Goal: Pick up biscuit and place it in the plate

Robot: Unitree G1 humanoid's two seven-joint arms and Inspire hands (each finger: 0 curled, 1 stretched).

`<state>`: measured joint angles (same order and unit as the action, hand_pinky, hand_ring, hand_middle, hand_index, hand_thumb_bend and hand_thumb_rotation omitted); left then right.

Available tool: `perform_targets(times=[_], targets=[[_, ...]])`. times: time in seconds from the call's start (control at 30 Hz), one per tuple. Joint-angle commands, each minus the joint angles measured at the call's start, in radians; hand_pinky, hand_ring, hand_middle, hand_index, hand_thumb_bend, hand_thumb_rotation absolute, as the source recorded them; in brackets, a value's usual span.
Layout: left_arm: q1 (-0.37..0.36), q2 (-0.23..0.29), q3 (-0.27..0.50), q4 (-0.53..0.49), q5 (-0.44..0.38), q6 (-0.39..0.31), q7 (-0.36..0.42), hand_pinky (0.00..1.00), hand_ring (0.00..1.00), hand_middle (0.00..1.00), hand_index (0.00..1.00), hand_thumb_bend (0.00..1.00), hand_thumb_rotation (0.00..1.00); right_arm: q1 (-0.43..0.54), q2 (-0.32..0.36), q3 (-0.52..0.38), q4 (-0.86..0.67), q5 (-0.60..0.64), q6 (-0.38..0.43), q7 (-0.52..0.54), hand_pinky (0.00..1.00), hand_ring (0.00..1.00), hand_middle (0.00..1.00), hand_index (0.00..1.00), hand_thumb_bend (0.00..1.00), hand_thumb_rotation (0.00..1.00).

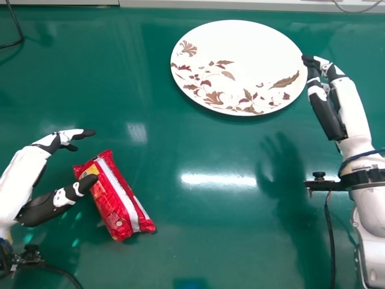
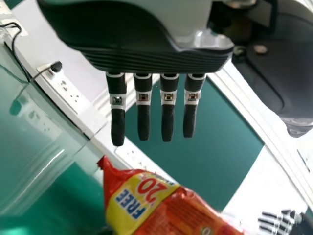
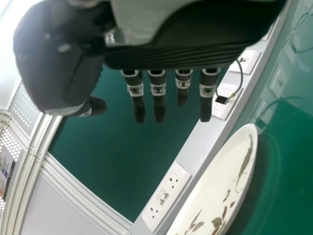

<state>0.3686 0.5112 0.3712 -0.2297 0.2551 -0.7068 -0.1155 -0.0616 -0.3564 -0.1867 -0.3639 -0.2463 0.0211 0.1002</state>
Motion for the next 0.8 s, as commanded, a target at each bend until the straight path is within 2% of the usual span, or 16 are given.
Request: perform_targets(times=[0.0,0.1,0.2,0.47,0.63,0.77], targets=[[0.013,0.031,0.021,-0.016,0.002,-0.017,-0.021,0.61,0.79,0.82,0.81,1.0,0.12,0.012,-0.008,-0.011,0.002,0.016,-0.011,0.004,0.83,0.89,0.92,0.89,0.43,0.37],[0.002,0.067,0.036,-0.018,0.063,-0.052,-0.024,0.59,0.8,0.82,0.8,1.0,0.22,0.009,-0.012,-0.011,0.001,0.014,-0.006,0.007,0.83,0.89,0.92,0.89,0.44,0.38],[-0.005,0.115,0.043,-0.029,0.099,-0.075,-0.046,0.62,0.83,0.84,0.81,1.0,0.26,0.002,-0.02,-0.011,0.007,0.01,-0.009,0.008,0.82,0.88,0.9,0.88,0.45,0.41],[-0.031,0.246,0.073,-0.012,0.203,-0.154,-0.079,0.71,0.92,0.89,0.87,1.0,0.29,-0.012,-0.028,-0.014,0.018,0.016,-0.004,0.014,0.81,0.88,0.91,0.87,0.48,0.44],[-0.048,0.293,0.093,-0.015,0.285,-0.196,-0.072,0.75,0.94,0.92,0.91,1.0,0.27,-0.014,-0.031,-0.018,0.014,0.021,0.008,0.017,0.8,0.88,0.9,0.87,0.51,0.46],[-0.062,0.33,0.092,-0.009,0.327,-0.222,-0.077,0.75,0.93,0.92,0.91,1.0,0.28,-0.012,-0.04,-0.02,0.01,0.019,0.011,0.02,0.79,0.87,0.9,0.87,0.51,0.46]])
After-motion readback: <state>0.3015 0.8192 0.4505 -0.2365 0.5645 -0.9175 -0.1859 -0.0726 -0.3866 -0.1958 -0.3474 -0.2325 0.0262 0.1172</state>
